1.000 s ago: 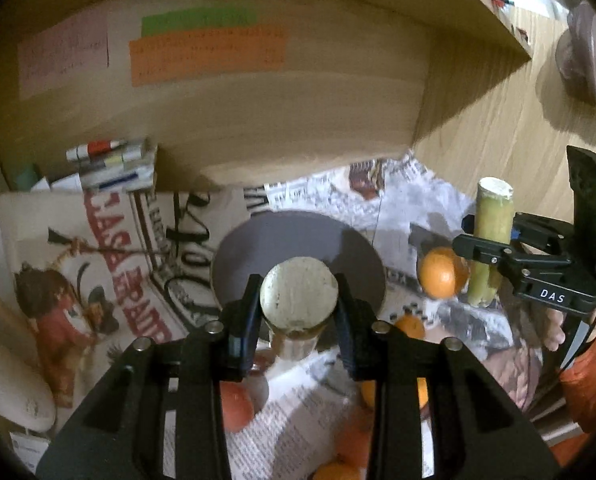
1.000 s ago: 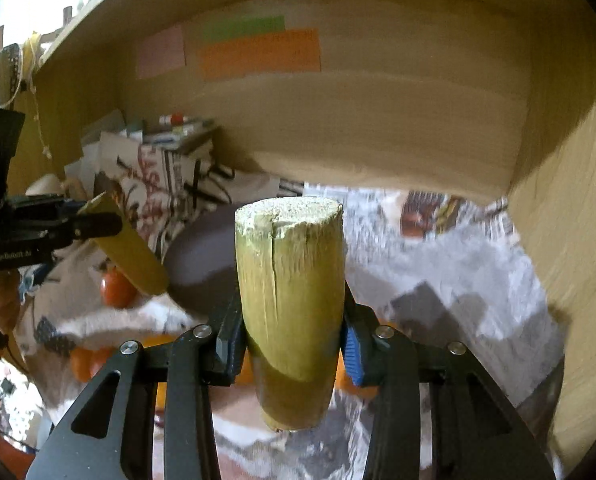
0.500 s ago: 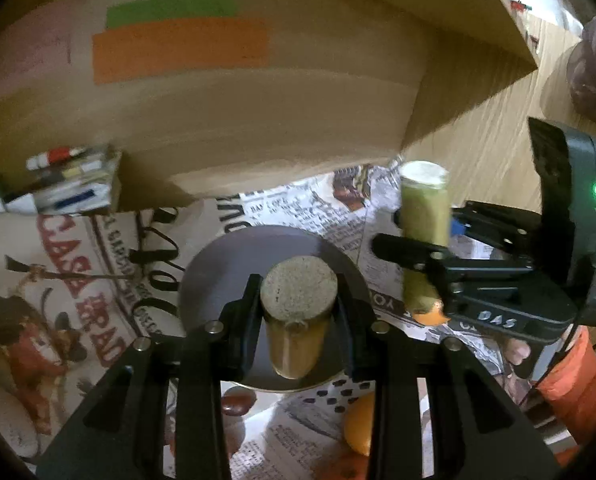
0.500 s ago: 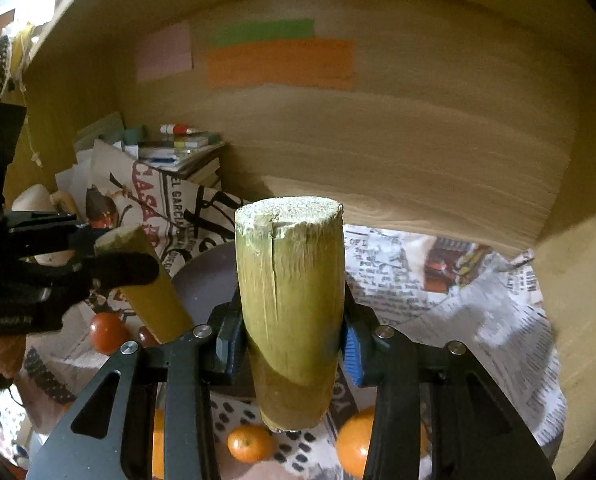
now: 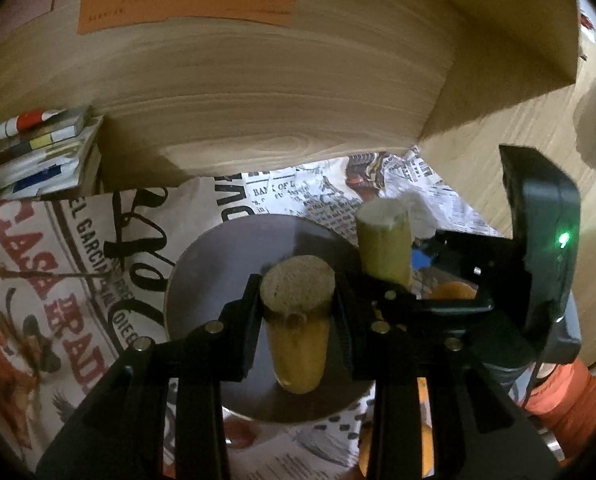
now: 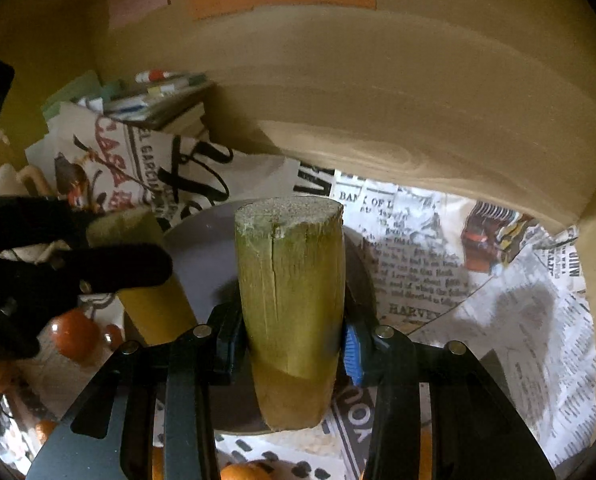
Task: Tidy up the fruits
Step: 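Lower both held cobs onto the grey plate and open both grippers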
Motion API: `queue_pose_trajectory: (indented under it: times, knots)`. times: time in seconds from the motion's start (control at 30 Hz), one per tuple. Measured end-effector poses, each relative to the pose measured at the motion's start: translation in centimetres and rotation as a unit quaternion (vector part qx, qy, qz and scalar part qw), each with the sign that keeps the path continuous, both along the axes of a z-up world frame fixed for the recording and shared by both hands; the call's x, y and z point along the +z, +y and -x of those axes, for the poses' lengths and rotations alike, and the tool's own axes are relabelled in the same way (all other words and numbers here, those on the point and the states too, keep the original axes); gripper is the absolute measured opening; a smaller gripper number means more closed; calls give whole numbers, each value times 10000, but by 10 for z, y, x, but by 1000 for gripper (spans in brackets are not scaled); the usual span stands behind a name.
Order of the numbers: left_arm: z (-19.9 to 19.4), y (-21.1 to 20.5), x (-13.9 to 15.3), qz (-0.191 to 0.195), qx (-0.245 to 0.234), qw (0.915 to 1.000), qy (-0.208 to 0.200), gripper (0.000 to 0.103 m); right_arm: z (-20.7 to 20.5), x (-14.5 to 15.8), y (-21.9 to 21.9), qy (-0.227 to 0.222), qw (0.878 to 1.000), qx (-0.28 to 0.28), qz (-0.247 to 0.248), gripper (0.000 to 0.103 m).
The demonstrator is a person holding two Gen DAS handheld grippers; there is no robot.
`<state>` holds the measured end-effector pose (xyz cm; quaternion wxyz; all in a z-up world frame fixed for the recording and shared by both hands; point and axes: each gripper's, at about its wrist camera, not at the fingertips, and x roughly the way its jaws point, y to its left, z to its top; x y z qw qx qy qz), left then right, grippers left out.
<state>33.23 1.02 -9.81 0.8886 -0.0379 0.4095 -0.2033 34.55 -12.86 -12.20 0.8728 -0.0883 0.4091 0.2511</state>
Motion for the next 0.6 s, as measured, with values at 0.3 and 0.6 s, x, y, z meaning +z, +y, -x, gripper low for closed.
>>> queue_pose_trajectory:
  times: [0.3, 0.6]
  knots:
    - [-19, 5, -4, -202, 135, 9997, 22, 37, -13, -12, 5, 152, 9999, 6, 75, 36]
    - [-16, 4, -3, -373, 160, 9991, -90, 51, -11, -7, 3, 25, 9999, -9, 112, 36]
